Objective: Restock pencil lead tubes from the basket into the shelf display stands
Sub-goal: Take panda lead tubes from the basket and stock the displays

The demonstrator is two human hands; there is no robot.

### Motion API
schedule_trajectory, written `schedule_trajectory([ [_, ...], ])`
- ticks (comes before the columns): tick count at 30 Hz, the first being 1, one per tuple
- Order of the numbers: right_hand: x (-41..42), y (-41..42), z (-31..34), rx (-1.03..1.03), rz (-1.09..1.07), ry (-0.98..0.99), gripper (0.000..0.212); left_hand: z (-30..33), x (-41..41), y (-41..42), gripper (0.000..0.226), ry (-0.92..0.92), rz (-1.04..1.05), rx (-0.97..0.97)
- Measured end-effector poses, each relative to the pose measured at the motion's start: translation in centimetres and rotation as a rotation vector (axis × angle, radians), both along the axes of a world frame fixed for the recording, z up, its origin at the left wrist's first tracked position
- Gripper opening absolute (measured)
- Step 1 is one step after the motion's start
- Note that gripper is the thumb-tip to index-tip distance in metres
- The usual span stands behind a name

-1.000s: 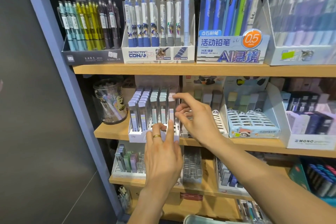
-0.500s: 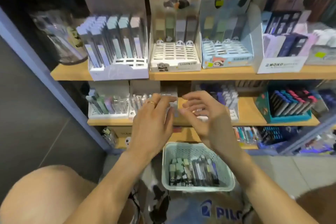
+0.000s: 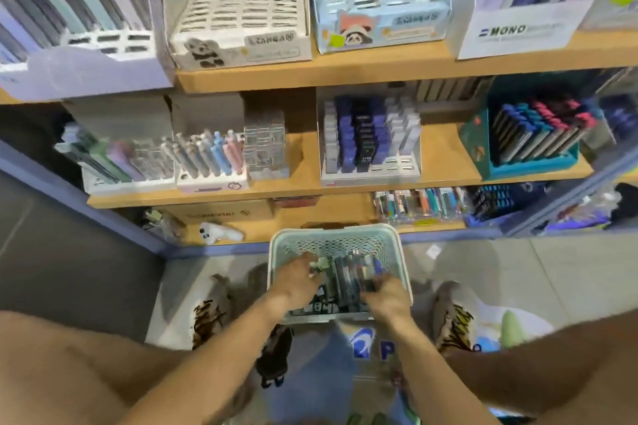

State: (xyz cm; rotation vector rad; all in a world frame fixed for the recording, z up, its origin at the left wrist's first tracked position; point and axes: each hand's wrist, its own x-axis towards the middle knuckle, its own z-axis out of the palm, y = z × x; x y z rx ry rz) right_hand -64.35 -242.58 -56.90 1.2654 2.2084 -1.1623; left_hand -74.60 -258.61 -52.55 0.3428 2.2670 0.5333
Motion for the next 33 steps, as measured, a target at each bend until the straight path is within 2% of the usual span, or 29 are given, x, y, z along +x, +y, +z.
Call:
schedule_trajectory([
  [4,-1.6,0.1,-1.8,0.011,-0.025,-0.07,0.031,-6.4,0.7,4.2,0.041,-0.16,0.264,0.047],
  [8,-2.9,0.3,-4.3,0.039,0.005,-0.085,0.042,-12.0,0.4,6.5,0.036,-0.207,0.392,0.048],
  [10,-3.3,0.6,-5.2,0.035,0.032,-0.112,0.049,-12.6,0.2,7.3,0.036,-0.226,0.441,0.031],
  [11,-3.6,0.9,-5.6,0.039,0.032,-0.116,0.048,-12.7,0.1,7.7,0.035,-0.232,0.459,0.024],
  [14,-4.2,1.0,-6.3,0.062,-0.064,-0.071,0.019,-13.0,-0.1,8.8,0.037,-0.305,0.536,0.042],
  [17,-4.1,0.4,-7.0,0.026,-0.252,-0.017,0.022,-13.0,-0.1,9.9,0.037,-0.332,0.573,0.018],
  [19,-4.1,0.1,-7.4,-0.023,-0.423,-0.016,0.024,-12.9,-0.1,10.7,0.053,-0.319,0.594,0.009],
  [21,-4.1,0.2,-7.7,-0.107,-0.652,-0.003,0.025,-13.5,-0.1,11.4,0.091,-0.27,0.601,-0.037],
  [22,-4.3,0.2,-7.6,-0.096,-0.666,-0.009,0.027,-14.4,0.0,11.7,0.102,-0.239,0.581,-0.081],
  [25,-4.2,0.3,-8.4,-0.12,-0.69,-0.038,0.036,-14.3,0.5,12.8,0.088,-0.217,0.545,-0.134],
  [29,-4.3,0.6,-8.3,-0.174,-0.754,-0.007,0.044,-14.6,0.6,13.5,0.106,-0.237,0.581,-0.14],
  [32,-4.3,0.8,-7.8,-0.194,-0.785,0.041,0.042,-15.6,0.5,12.7,0.109,-0.274,0.611,-0.105],
  [33,-4.2,0.7,-7.8,-0.219,-0.797,0.062,0.039,-15.2,0.5,12.3,0.103,-0.262,0.628,-0.102],
])
